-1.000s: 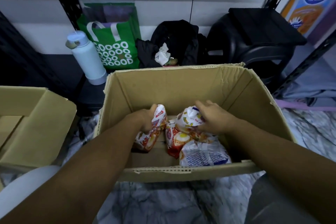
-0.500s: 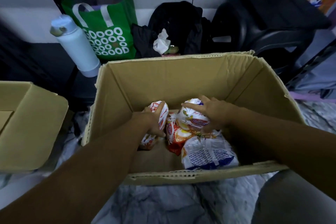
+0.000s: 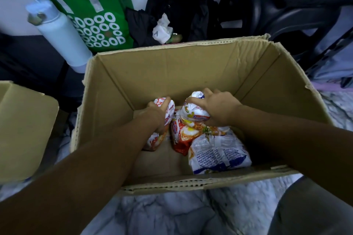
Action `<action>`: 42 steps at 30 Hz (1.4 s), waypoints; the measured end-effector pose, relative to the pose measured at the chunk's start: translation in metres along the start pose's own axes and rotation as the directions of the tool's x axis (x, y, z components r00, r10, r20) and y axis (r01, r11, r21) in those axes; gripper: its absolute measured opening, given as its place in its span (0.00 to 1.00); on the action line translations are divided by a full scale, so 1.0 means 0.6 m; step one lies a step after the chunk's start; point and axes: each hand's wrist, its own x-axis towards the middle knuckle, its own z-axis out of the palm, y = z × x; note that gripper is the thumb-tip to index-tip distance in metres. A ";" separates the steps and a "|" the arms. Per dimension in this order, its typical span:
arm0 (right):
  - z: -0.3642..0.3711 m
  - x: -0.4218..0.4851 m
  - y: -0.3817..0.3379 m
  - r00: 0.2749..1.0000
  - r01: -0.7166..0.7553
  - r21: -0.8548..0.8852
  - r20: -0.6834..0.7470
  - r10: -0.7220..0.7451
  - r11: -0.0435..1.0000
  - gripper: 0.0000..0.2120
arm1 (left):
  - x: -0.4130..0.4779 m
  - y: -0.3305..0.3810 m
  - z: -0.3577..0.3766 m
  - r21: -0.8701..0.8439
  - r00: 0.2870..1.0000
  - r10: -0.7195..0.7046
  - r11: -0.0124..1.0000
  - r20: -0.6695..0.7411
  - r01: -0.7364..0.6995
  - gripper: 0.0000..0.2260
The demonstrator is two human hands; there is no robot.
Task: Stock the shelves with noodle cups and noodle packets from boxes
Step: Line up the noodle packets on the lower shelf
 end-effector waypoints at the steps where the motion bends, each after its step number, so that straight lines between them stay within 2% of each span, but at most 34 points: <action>1: 0.000 -0.001 0.000 1.000 -0.002 0.010 -0.003 0.002 1.000 0.44 | 0.003 -0.003 0.000 0.005 1.000 0.006 1.000 -0.010 -0.006 0.59; 6: -0.004 -0.002 0.000 1.000 0.002 0.058 0.017 -0.003 0.998 0.41 | -0.003 -0.012 -0.029 0.036 0.999 0.049 0.998 -0.003 -0.049 0.57; 10: -0.026 -0.002 0.002 0.998 0.000 0.122 0.068 -0.008 0.992 0.40 | -0.044 -0.027 -0.071 0.000 0.995 0.085 0.996 0.043 -0.085 0.49; 13: -0.050 -0.024 0.006 0.997 -0.022 0.247 0.071 0.004 0.969 0.40 | -0.091 -0.049 -0.105 -0.063 0.991 0.132 0.989 -0.028 -0.134 0.52; 17: -0.098 -0.074 0.018 0.999 -0.022 0.320 -0.021 0.030 0.947 0.42 | -0.163 -0.067 -0.167 -0.160 0.961 0.237 0.953 -0.144 -0.259 0.52; 19: -0.138 -0.101 0.029 0.995 -0.001 0.335 -0.091 0.033 0.942 0.41 | -0.197 -0.075 -0.205 -0.174 0.938 0.290 0.930 -0.190 -0.323 0.50; 22: -0.209 -0.141 0.046 0.985 0.022 0.264 -0.172 0.025 0.964 0.41 | -0.253 -0.094 -0.269 -0.112 0.896 0.368 0.908 -0.250 -0.404 0.50; 26: -0.315 -0.185 0.067 0.982 0.029 0.254 -0.187 0.020 0.967 0.45 | -0.329 -0.123 -0.359 -0.045 0.861 0.430 0.888 -0.273 -0.458 0.50; 30: -0.435 -0.234 0.078 0.972 0.103 0.308 -0.235 -0.030 0.946 0.48 | -0.419 -0.139 -0.457 0.037 0.826 0.496 0.862 -0.267 -0.506 0.46; 36: -0.600 -0.296 0.077 0.944 0.139 0.295 -0.328 -0.036 0.945 0.50 | -0.544 -0.160 -0.586 0.138 0.794 0.510 0.858 -0.331 -0.494 0.43; 42: -0.741 -0.348 0.084 0.883 0.115 0.244 -0.469 0.014 0.963 0.50 | -0.633 -0.178 -0.696 0.178 0.709 0.530 0.841 -0.465 -0.511 0.45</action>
